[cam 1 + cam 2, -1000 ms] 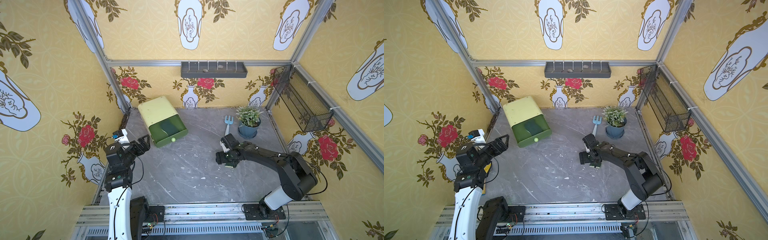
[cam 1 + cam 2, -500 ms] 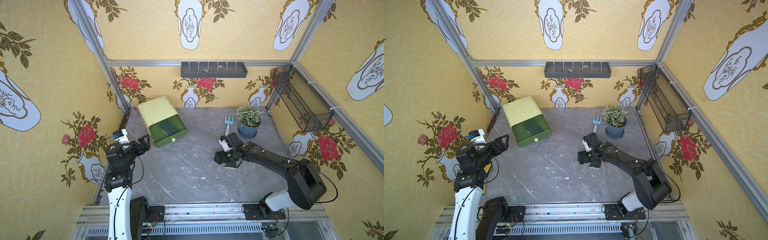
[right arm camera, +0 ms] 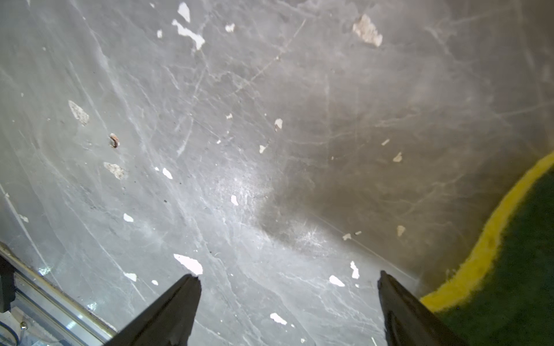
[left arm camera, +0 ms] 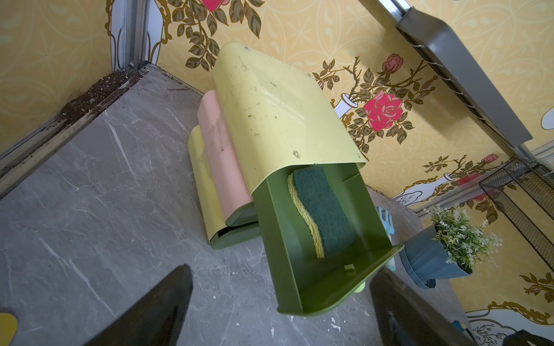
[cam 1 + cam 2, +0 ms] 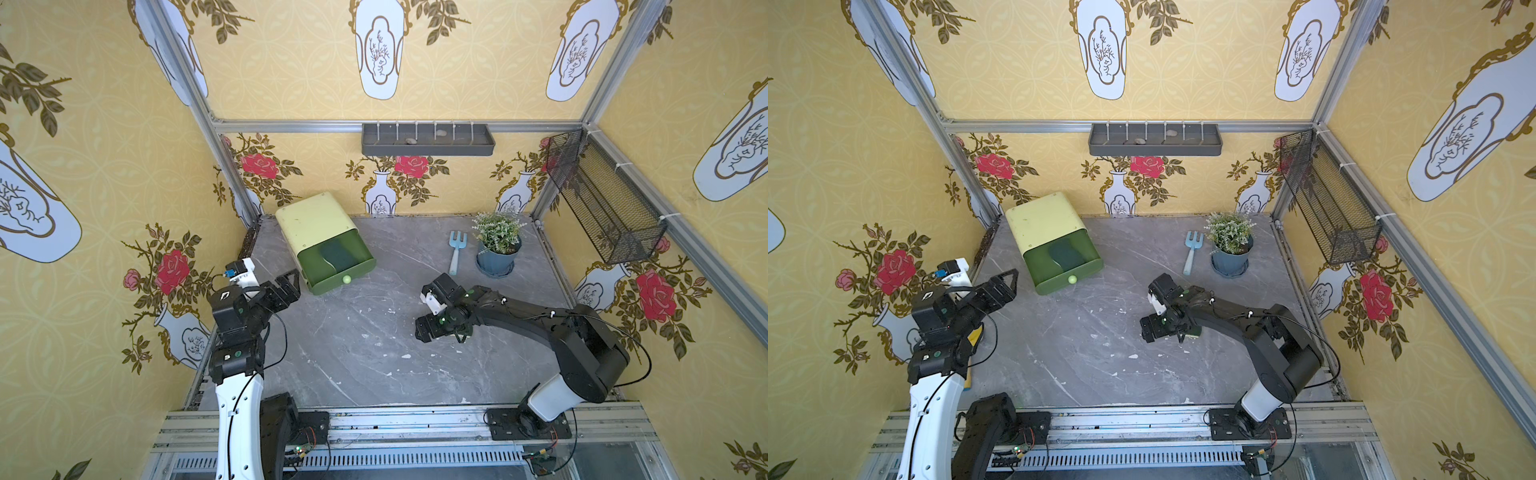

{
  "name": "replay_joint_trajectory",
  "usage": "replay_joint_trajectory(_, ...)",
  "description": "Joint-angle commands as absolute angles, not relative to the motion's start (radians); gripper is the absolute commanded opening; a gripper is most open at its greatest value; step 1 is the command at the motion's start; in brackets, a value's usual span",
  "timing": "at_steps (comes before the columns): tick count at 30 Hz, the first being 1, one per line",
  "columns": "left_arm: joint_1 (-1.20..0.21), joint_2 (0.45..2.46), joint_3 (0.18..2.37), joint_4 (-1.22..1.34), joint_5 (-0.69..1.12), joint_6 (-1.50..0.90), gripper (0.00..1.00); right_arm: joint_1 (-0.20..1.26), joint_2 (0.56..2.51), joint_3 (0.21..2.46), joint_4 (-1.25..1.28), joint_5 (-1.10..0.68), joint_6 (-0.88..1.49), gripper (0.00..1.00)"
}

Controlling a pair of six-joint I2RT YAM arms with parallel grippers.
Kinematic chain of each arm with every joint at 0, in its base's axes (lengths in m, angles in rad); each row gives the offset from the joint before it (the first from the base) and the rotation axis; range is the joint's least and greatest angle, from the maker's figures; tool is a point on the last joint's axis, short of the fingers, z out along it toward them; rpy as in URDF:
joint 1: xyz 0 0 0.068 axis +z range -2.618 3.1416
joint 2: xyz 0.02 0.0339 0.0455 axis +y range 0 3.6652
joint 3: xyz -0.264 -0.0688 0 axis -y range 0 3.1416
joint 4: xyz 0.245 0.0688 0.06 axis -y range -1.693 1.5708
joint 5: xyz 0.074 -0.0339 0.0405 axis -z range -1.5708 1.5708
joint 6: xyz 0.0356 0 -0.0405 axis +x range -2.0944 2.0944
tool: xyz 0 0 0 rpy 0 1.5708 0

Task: Take the sponge out of the drawer
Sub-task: Place the sponge at the center of the board.

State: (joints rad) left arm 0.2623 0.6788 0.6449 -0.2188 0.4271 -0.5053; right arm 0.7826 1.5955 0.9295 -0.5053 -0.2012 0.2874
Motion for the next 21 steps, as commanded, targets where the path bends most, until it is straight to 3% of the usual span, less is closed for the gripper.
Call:
replay_joint_trajectory(1,0.263,0.678,0.641,-0.193,0.436,-0.5,0.98,0.784,1.596,0.923,-0.533,-0.191,0.302,0.95)
replay_joint_trajectory(21,0.262,0.68,0.641,-0.193,0.436,-0.5,0.98,0.736,1.559,0.882,-0.561,-0.189,0.339,0.95)
